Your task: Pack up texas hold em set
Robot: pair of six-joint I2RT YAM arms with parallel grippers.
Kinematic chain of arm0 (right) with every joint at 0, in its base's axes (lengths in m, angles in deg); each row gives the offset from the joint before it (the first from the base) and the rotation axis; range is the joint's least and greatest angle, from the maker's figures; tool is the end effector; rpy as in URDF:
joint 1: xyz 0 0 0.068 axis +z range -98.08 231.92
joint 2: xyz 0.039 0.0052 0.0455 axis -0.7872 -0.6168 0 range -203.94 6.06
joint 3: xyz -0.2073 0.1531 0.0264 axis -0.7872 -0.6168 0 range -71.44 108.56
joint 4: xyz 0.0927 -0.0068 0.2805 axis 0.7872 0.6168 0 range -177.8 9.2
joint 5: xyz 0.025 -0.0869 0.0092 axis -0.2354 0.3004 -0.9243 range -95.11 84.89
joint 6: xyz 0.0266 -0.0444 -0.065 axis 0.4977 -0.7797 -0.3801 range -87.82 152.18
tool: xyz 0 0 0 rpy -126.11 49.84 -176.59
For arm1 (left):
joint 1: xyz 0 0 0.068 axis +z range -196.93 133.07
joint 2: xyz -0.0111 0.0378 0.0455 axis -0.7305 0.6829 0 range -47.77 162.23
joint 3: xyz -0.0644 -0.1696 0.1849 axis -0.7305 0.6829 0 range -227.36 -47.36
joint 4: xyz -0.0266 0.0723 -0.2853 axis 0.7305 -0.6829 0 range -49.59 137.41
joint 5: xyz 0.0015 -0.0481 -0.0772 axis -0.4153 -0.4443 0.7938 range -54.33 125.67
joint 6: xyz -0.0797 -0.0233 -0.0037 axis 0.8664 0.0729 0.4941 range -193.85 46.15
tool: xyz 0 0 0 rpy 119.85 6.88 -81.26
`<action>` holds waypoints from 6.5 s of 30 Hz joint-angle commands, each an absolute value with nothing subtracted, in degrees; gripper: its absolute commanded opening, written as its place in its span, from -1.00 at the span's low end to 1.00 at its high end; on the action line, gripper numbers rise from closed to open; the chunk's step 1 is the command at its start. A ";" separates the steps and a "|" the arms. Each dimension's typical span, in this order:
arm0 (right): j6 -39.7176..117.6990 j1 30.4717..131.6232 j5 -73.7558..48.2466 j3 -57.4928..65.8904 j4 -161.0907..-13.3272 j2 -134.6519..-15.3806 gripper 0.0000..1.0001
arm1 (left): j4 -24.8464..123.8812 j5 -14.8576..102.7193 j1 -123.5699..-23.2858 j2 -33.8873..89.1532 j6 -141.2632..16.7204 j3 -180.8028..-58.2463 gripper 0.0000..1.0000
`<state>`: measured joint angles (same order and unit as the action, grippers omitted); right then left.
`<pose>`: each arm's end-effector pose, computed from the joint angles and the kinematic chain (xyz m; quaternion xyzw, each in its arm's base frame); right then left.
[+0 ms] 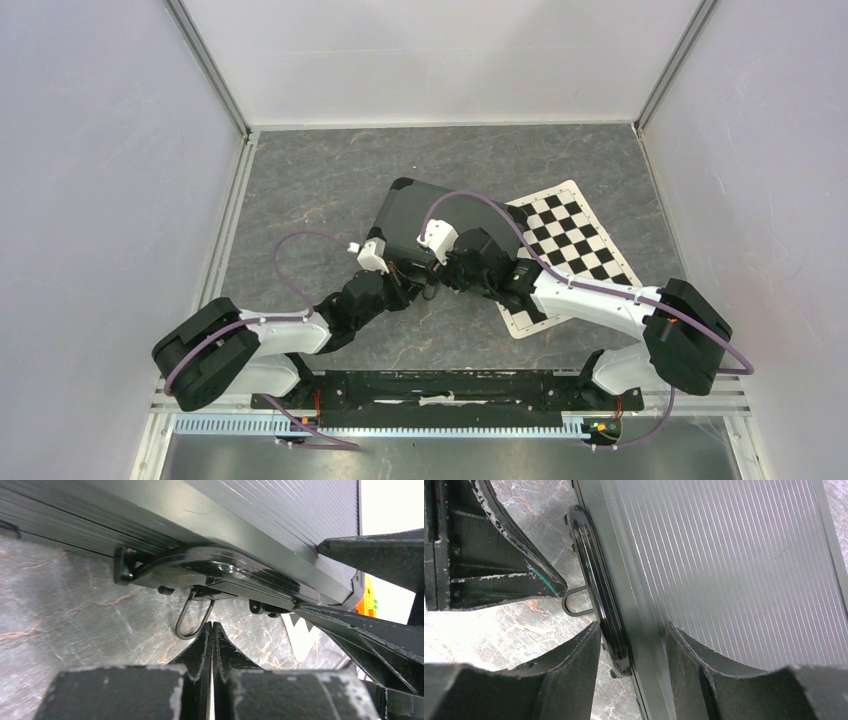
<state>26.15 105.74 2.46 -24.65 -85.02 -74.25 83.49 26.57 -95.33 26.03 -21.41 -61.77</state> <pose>0.2220 0.2874 0.1681 -0.4183 0.7865 0.1286 0.4358 0.1938 -0.2010 0.0843 -0.0729 0.8307 -0.3801 0.4002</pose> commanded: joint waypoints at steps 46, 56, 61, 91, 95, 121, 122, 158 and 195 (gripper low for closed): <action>28.52 105.01 0.56 -25.73 -75.83 -78.14 0.05 | 106.65 27.01 -96.06 43.16 -29.44 -60.73 -0.96; 27.93 105.05 -0.41 -26.33 -75.78 -77.74 0.09 | 106.21 27.05 -96.06 40.74 -29.65 -62.40 -0.96; 26.93 105.05 -0.96 -26.87 -76.36 -78.27 0.20 | 103.12 26.75 -96.06 37.57 -29.99 -62.91 -0.96; 25.75 113.49 23.59 -23.98 -74.89 -88.07 0.57 | 99.46 25.56 -96.06 34.66 -31.83 -63.52 -0.96; 26.10 113.69 23.75 -23.89 -75.57 -88.92 0.55 | 98.94 25.32 -96.06 34.17 -32.02 -63.34 -0.96; 27.08 113.80 26.84 -23.53 -75.83 -89.54 0.05 | 93.34 24.52 -96.15 31.22 -29.69 -60.03 -0.96; 27.08 113.80 26.73 -23.52 -75.83 -89.41 0.05 | 93.85 24.75 -96.15 31.90 -29.57 -60.22 -0.96; 28.22 111.51 14.74 -24.59 -75.50 -82.02 0.51 | 85.75 25.04 -95.99 36.91 -21.04 -64.73 -0.73; 28.22 110.54 12.22 -26.34 -76.29 -78.93 0.44 | 115.66 24.34 -93.42 49.64 3.69 -50.86 -0.35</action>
